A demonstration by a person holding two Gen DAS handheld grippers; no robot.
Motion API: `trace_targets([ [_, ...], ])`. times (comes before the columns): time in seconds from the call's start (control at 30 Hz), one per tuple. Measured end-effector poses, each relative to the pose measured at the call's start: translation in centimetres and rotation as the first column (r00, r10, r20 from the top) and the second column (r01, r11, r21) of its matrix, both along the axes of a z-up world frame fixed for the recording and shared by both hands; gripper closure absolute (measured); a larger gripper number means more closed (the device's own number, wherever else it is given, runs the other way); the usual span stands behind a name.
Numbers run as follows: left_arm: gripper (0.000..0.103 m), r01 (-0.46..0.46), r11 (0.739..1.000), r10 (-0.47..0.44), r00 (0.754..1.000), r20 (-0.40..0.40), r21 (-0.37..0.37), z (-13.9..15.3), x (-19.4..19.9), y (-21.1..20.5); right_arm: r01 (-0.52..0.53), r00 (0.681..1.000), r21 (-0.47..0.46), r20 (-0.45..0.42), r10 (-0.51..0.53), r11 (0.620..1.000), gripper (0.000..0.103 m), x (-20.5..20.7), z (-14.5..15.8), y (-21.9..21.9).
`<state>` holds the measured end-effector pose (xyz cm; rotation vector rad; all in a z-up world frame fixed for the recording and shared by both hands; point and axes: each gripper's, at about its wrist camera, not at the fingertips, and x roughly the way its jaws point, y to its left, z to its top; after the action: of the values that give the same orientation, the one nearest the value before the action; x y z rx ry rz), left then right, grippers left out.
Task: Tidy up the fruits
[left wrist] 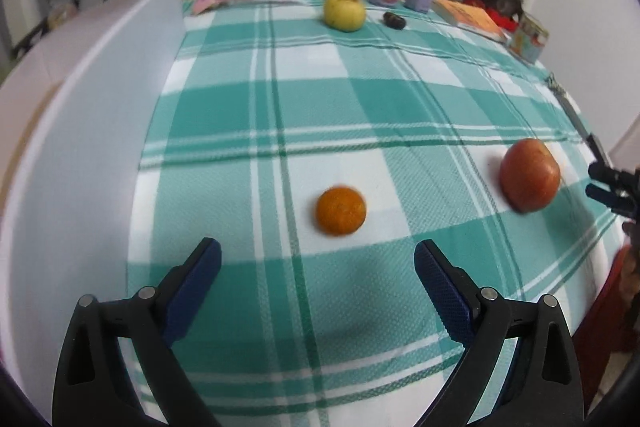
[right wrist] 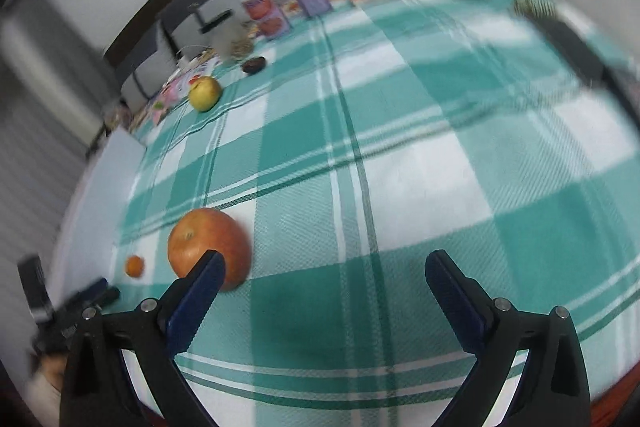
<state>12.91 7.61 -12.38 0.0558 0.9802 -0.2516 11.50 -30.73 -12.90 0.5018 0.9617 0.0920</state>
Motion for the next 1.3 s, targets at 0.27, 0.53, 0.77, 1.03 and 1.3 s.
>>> trace_targets([
  [0.27, 0.062, 0.07, 0.992, -0.058, 0.992, -0.108, 0.109, -1.5, 3.8, -3.8, -0.141, 0.984, 0.142, -0.089, 0.155, 0.98, 0.003, 3.9, 3.8, 2.2],
  [0.53, 0.074, -0.012, 0.999, 0.019, 0.989, -0.148, 0.051, -1.7, 3.6, -3.1, -0.469, 0.856, -0.1, -0.296, 0.424, 0.877, 0.004, 8.2, 5.6, 11.0],
  [0.77, 0.074, -0.01, 1.0, 0.012, 0.991, -0.134, 0.015, 0.5, 2.2, -2.4, -0.545, 0.785, -0.214, -0.47, 0.404, 0.811, 0.039, 9.8, 0.6, 15.3],
  [1.03, 0.074, -0.066, 0.991, 0.052, 0.991, -0.119, -0.116, 2.7, 0.7, 0.6, -0.54, 0.782, -0.151, -0.455, 0.427, 0.828, 0.041, 9.5, 1.6, 14.5],
  [1.3, 0.074, -0.095, 0.975, 0.093, 0.996, -0.019, -0.2, 9.5, -0.6, 5.4, -0.599, 0.773, -0.168, -0.376, 0.511, 0.783, 0.042, 10.6, 7.5, 18.4],
])
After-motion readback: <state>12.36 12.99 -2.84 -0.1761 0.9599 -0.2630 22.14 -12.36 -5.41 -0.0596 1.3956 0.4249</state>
